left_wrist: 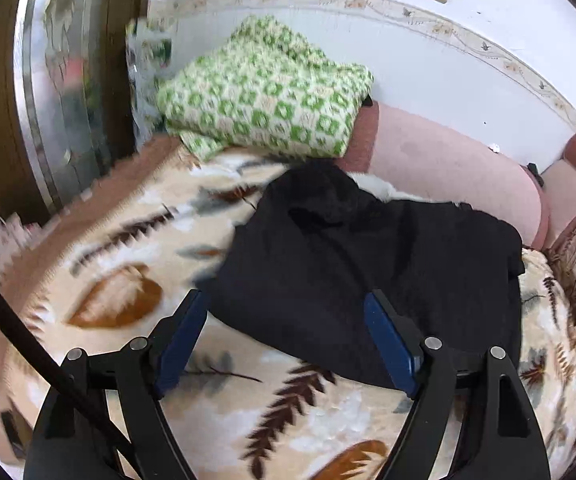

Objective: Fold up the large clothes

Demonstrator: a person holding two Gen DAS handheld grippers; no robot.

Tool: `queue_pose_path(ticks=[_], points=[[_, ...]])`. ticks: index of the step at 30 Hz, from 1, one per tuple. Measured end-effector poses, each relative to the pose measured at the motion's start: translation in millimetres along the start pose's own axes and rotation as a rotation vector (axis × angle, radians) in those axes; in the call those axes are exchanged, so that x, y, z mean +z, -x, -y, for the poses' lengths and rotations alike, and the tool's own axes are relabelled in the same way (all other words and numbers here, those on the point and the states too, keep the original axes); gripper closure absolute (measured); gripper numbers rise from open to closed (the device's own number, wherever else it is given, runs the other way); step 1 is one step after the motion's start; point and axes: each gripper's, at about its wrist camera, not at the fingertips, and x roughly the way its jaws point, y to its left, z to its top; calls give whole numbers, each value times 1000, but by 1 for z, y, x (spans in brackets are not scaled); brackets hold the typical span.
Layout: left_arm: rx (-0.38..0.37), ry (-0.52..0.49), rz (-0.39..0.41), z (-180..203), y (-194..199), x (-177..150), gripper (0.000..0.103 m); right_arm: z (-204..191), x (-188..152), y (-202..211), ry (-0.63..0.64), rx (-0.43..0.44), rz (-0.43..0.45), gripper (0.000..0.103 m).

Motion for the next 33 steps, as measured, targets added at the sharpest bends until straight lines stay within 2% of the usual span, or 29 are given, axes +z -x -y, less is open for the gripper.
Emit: queue_pose_path(ticks=[1,2,6,10,12,14,16,19,23,28,31,33], points=[[-22,10,-14,0,-8,-3,23,-5,-2,-7,9,0,-17,64],[-34,15,-24,0,-17,-6,23,-10,-5,-15,20,4,-30,66],[-6,-34,-19,1,-47,-14,23,-47,-4,-61,87,28,-69,66],[40,-71,17,-12,-64,-21,23,-84,13,-123,89,53,-101,66],[50,-53,4,-25,-73,-21,23,-97,22,-164,96,6,-114,66],[27,-28,-56,-35,-83,-19,23,-102,30,-199,109,-80,-130,66],[-25,12,-106,-44,-89,-18,23,-98,39,-232,102,-153,-147,66],[-52,54,-132,-54,-93,-18,23,-81,52,-284,51,-205,-190,68],[11,43,-139,-61,-103,-17,23,-76,61,-329,65,-303,-194,68],[29,84,-159,-78,-106,-9,23,-84,62,-348,140,-399,-185,67],[58,79,-149,-83,-104,-8,23,-97,64,-335,194,-439,-178,68],[55,93,-152,-87,-103,-6,23,-107,73,-308,217,-437,-150,68]])
